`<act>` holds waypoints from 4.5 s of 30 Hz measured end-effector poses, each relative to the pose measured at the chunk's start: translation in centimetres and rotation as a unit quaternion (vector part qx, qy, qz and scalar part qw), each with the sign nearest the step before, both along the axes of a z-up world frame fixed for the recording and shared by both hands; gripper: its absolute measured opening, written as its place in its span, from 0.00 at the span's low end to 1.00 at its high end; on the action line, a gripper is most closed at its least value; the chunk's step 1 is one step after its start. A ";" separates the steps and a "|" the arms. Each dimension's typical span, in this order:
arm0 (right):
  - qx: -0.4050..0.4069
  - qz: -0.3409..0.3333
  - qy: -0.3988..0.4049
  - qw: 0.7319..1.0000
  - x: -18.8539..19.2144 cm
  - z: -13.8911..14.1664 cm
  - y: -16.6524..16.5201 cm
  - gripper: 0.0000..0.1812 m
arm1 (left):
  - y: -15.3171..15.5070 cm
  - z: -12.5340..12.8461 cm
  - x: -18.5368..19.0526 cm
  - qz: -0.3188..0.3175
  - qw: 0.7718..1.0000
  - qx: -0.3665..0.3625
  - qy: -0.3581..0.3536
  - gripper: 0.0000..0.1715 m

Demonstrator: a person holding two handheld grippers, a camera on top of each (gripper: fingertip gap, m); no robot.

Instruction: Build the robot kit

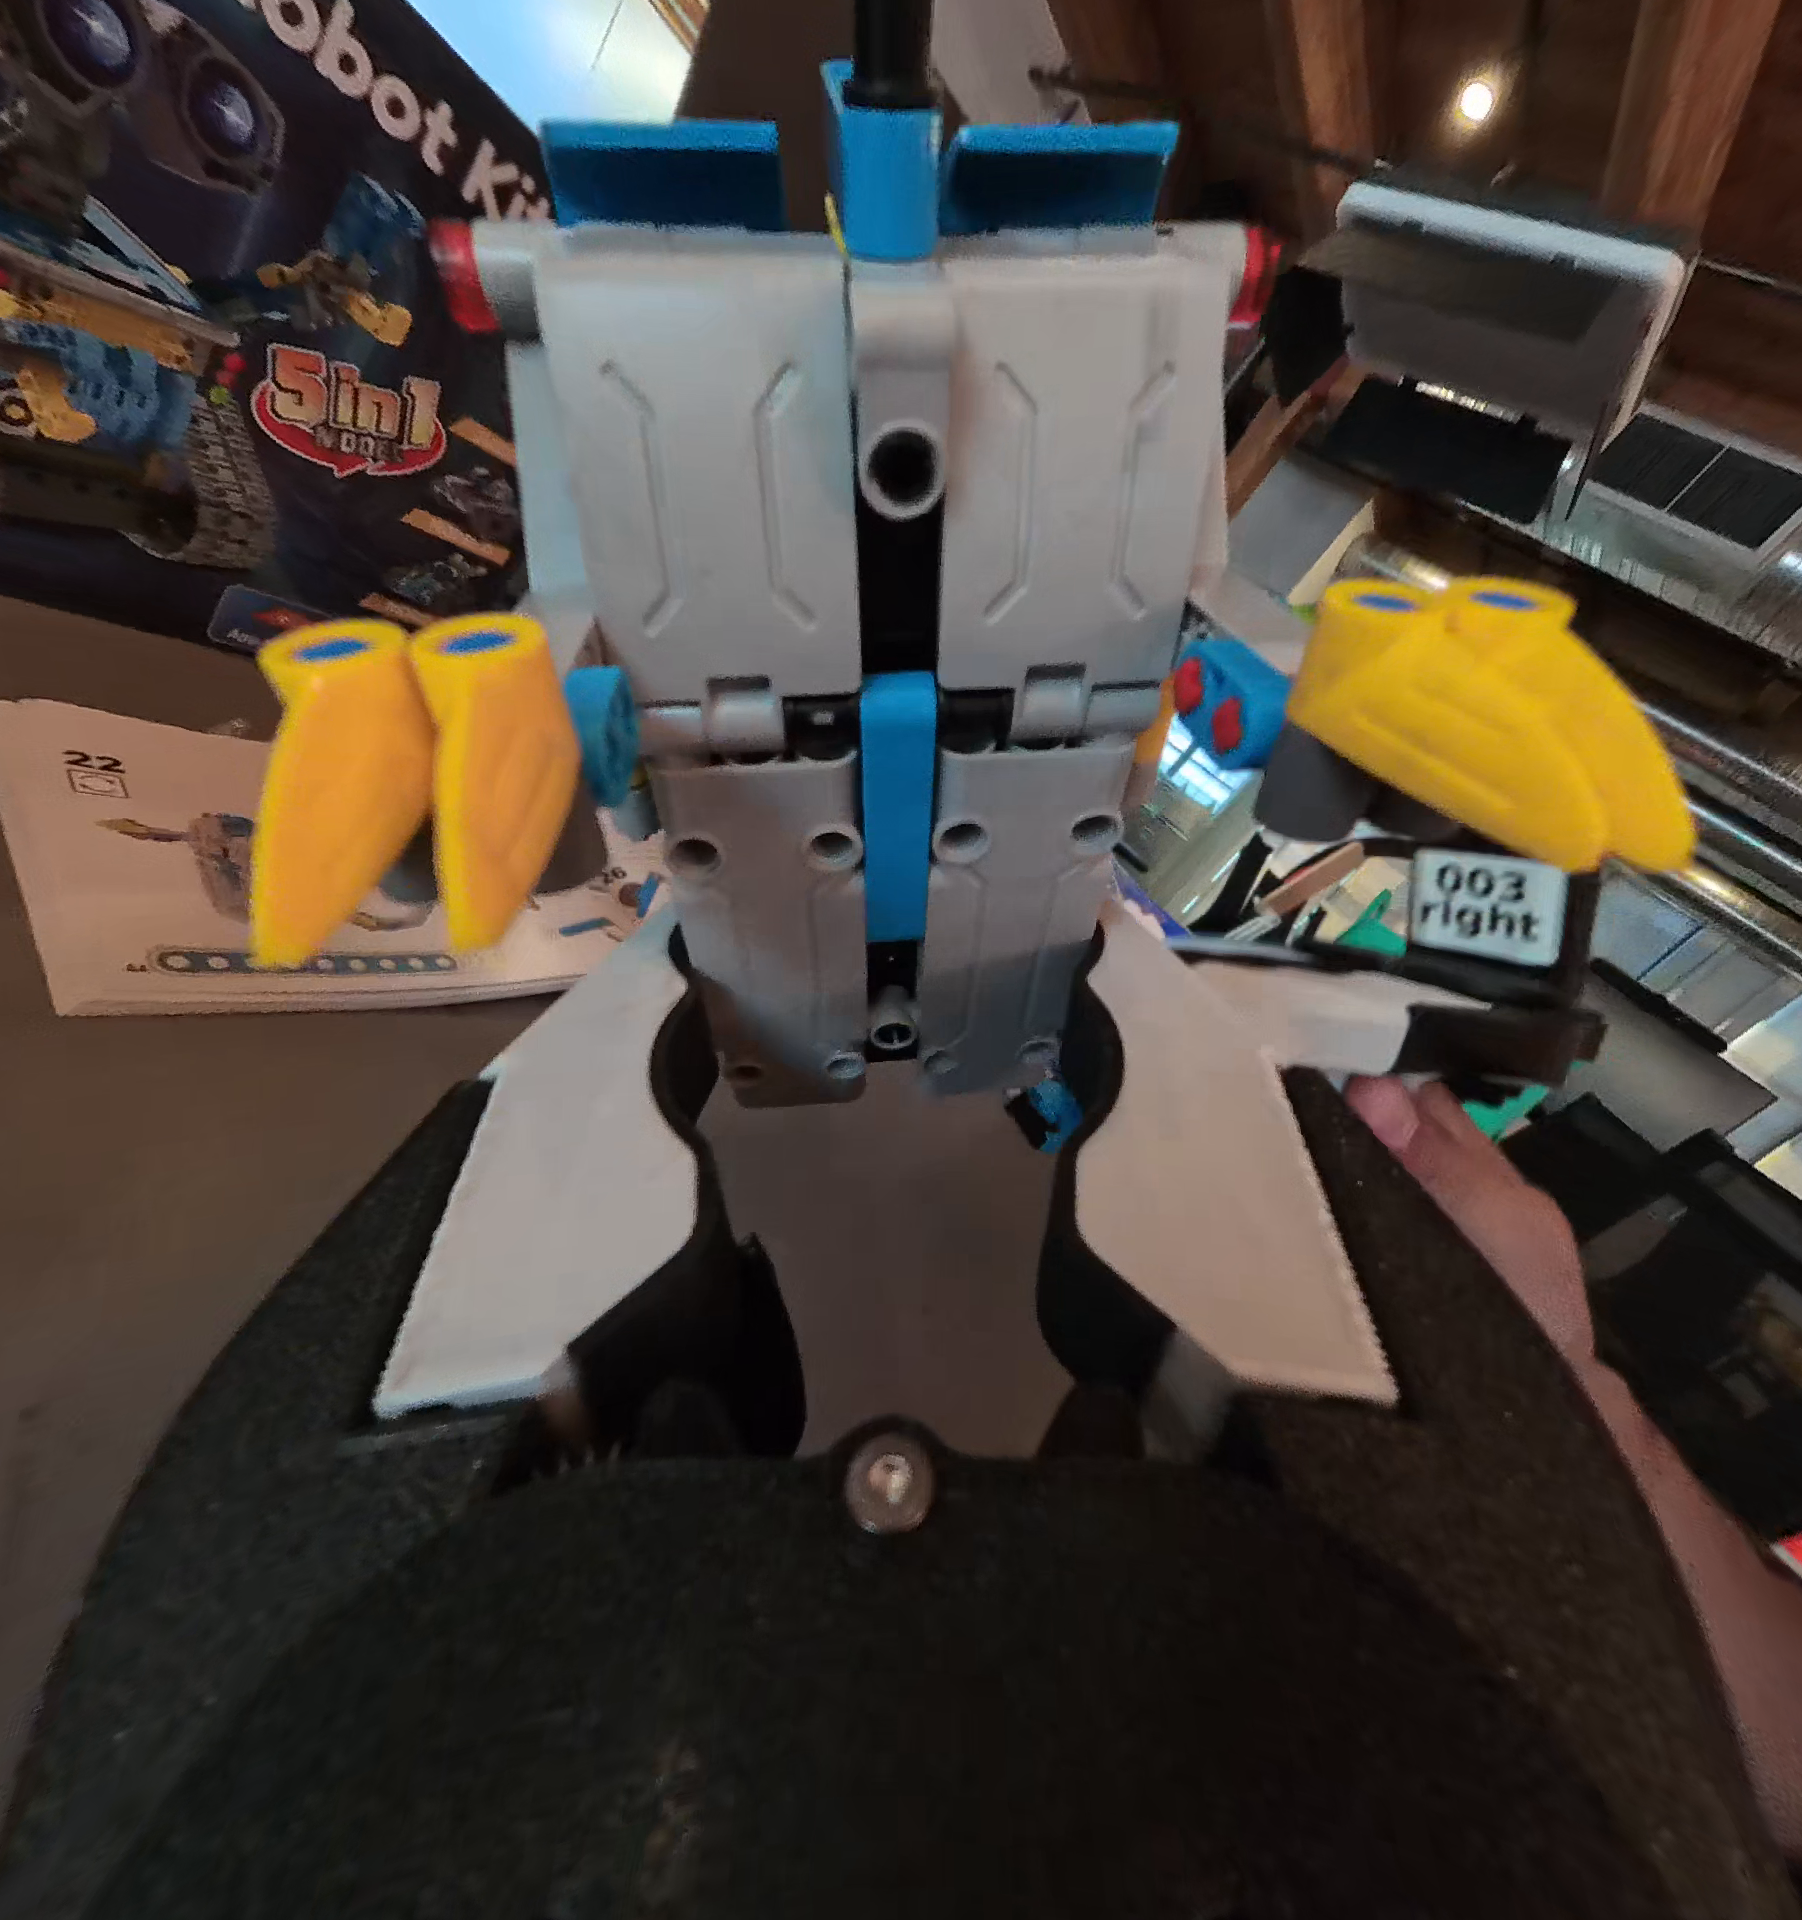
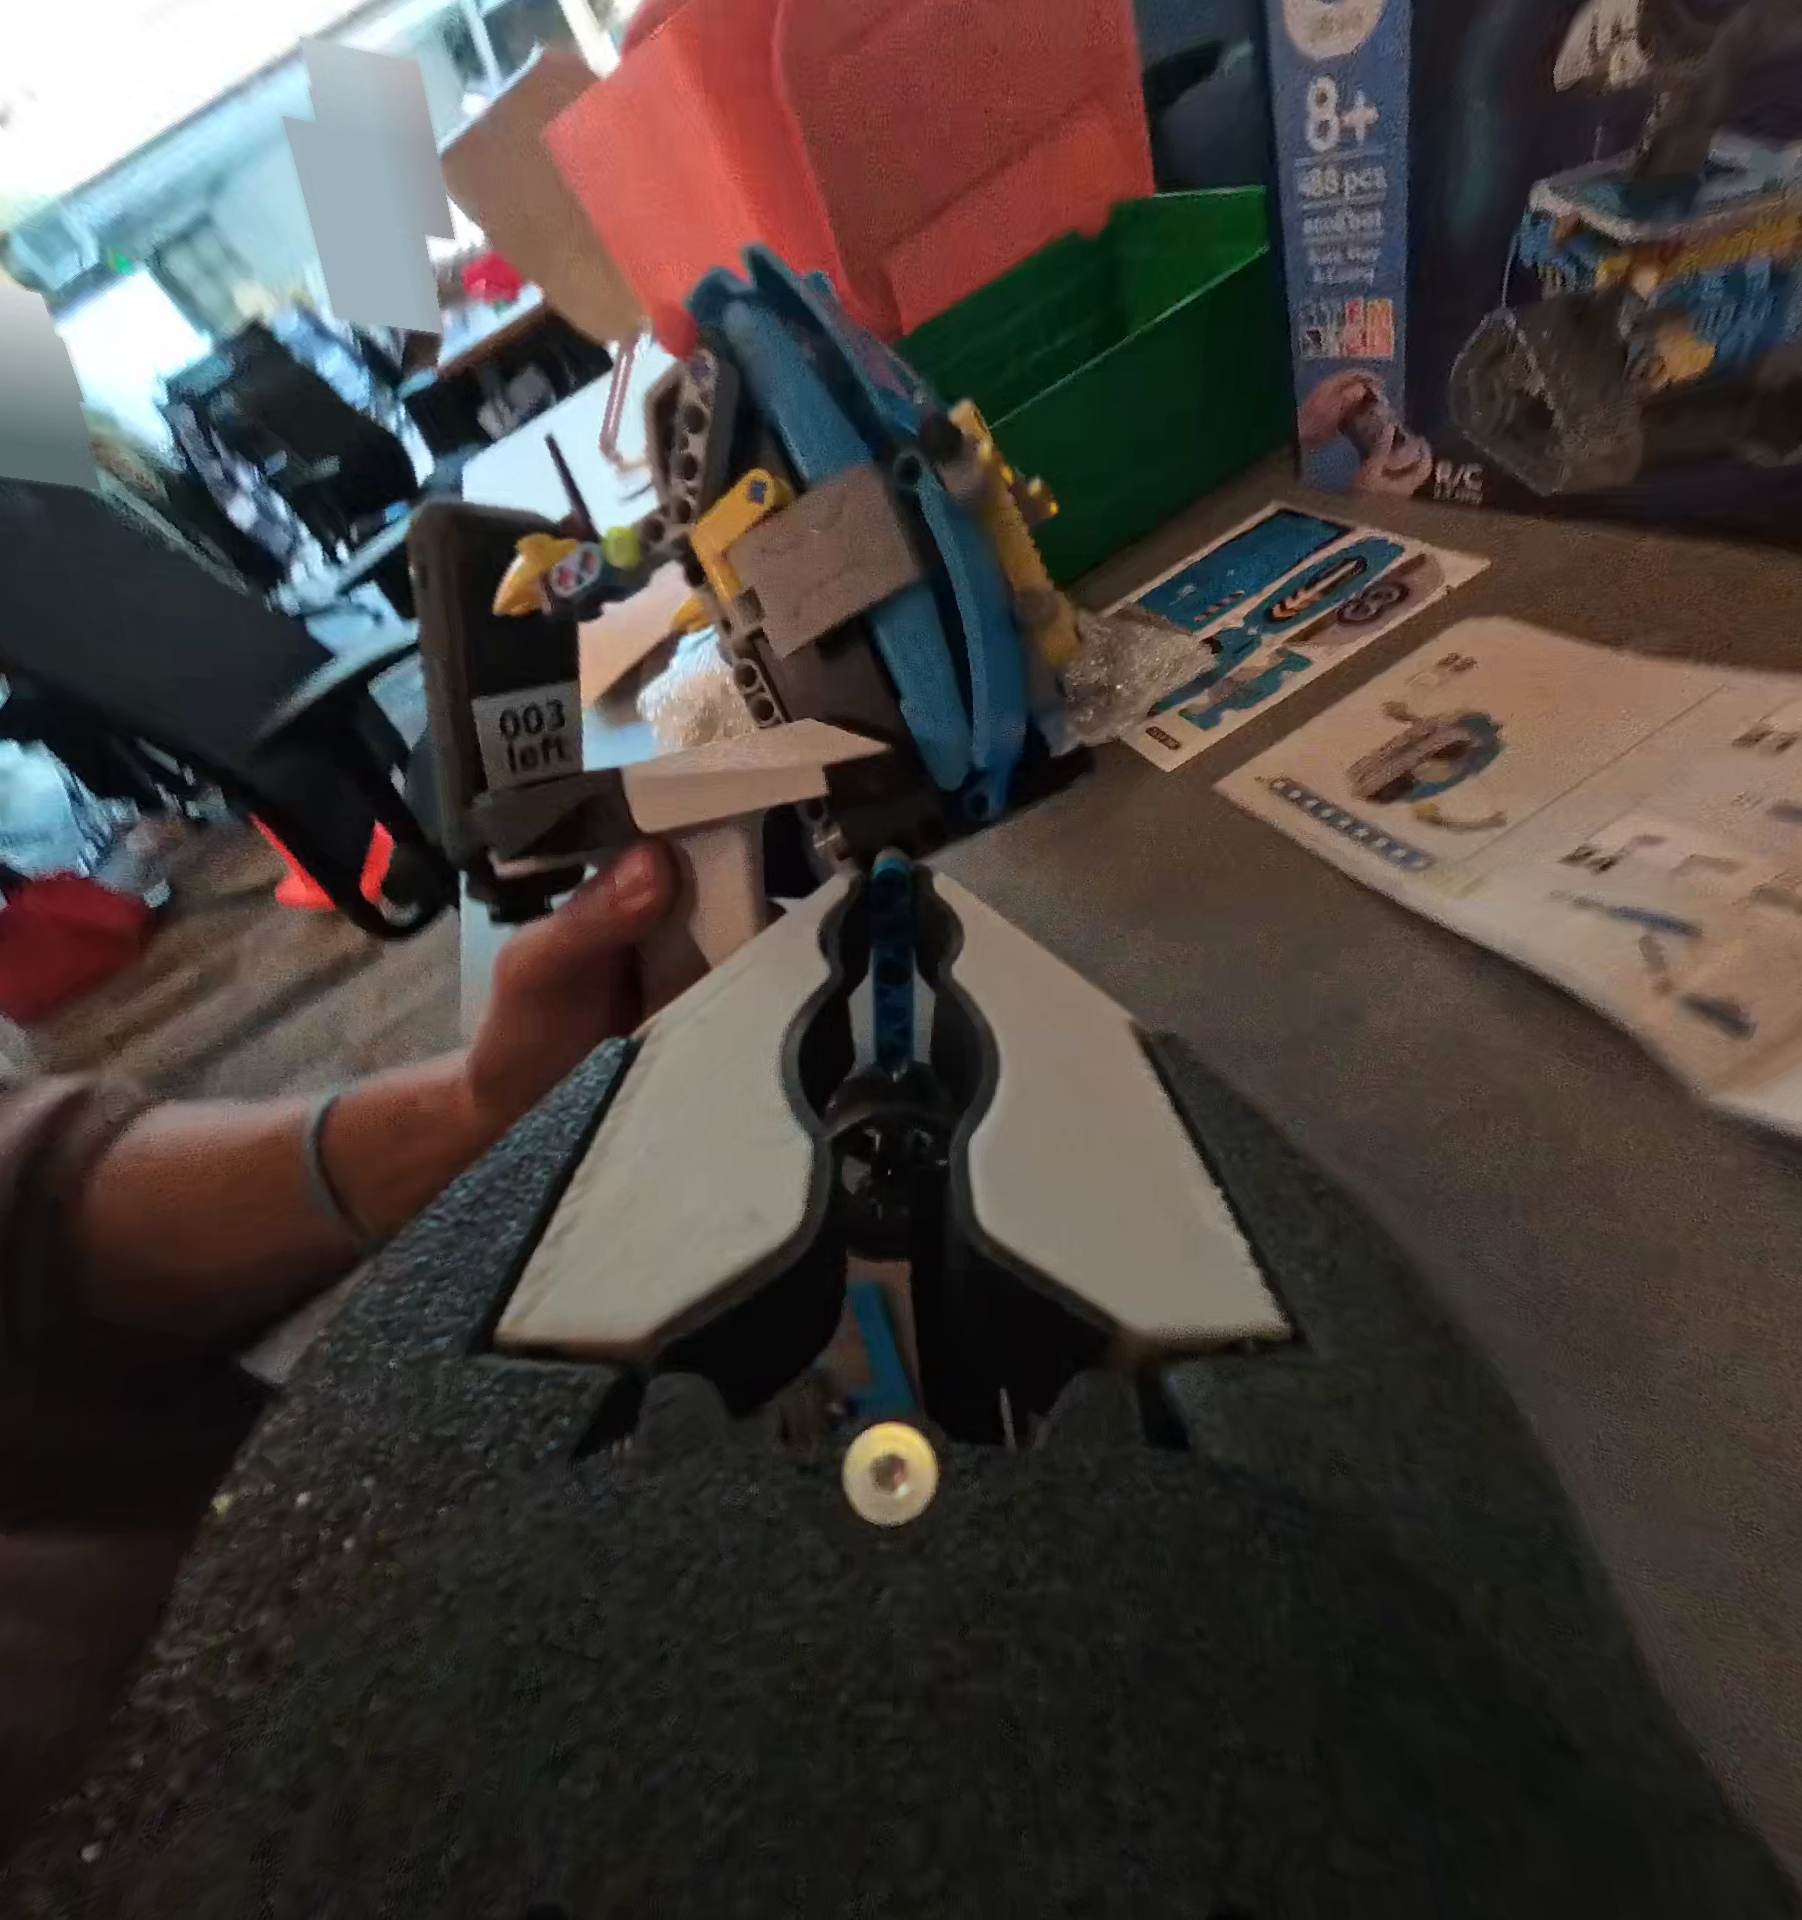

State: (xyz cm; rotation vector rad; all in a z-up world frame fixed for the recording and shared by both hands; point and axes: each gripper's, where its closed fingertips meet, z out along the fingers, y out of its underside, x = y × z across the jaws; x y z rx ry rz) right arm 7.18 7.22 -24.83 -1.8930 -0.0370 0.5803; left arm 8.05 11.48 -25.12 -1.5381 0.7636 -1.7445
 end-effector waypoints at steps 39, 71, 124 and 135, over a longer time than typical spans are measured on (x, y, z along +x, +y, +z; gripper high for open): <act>-0.045 -0.101 0.446 0.888 0.7 -0.9 2.5 0.04 | 1.9 1.1 0.0 0.203 0.954 0.209 0.072 0.39; -0.079 -0.081 0.292 0.950 1.2 -1.1 4.8 0.04 | 3.2 -0.6 -0.6 0.197 0.975 0.080 0.068 0.39; -0.097 0.070 -0.007 0.993 4.0 -7.4 -6.4 0.04 | -10.3 -10.7 0.3 -0.265 0.866 -0.193 0.378 0.40; -0.095 0.086 -0.081 0.988 1.8 -8.4 -5.7 0.04 | -9.3 -10.4 -0.2 -0.303 0.865 -0.225 0.331 0.40</act>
